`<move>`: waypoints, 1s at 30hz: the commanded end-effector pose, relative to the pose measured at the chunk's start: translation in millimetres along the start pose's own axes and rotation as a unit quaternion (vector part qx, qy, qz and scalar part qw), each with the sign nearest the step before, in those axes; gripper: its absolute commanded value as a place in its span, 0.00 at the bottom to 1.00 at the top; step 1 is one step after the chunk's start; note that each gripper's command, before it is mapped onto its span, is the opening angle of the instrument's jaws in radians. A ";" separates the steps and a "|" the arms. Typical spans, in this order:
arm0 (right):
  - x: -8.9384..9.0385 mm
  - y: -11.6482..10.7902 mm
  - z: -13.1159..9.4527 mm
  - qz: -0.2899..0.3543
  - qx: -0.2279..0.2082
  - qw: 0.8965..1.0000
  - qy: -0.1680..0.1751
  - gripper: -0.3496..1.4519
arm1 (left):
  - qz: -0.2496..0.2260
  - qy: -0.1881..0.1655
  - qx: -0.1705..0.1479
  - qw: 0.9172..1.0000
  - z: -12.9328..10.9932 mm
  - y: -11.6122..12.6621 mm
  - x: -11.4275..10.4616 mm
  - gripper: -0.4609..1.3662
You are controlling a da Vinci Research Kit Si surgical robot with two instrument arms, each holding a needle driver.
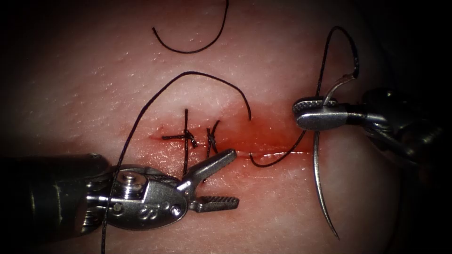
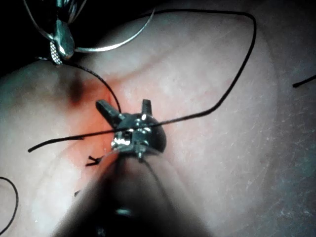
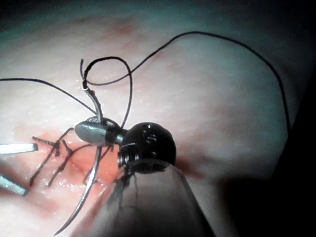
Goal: Wound Closure
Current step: Insert the left gripper into the incision
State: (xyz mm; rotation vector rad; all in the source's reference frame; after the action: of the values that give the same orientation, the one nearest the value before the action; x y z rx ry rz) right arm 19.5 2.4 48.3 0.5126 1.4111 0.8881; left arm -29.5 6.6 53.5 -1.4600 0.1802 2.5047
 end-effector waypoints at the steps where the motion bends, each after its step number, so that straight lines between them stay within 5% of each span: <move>1: 0.0 0.0 0.0 -0.003 -0.002 1.000 0.000 0.00 | -0.009 -0.009 -0.007 1.000 -0.2 0.1 0.1 0.53; 10: -0.1 -0.2 -0.1 -0.018 -0.004 1.000 0.000 0.00 | -0.124 -0.032 -0.009 0.992 -0.5 -0.8 0.7 0.43; 19: -0.3 -0.8 -0.3 -0.033 -0.005 0.999 0.000 0.00 | -0.148 -0.051 0.001 0.988 0.4 -1.4 0.4 0.43; 24: -0.5 -1.4 -0.5 -0.037 -0.004 0.999 0.000 0.00 | -0.167 -0.082 -0.007 0.983 0.7 -1.5 -0.5 0.52; 30: -0.5 -1.6 -0.6 -0.040 -0.004 0.999 0.000 0.00 | -0.166 -0.085 -0.007 0.982 0.7 -1.4 -0.8 0.48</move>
State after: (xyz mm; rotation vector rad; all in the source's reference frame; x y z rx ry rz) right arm 19.3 0.8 47.3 0.4512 1.4194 0.8263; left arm -29.4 8.1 54.6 -1.1583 -0.0997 2.3404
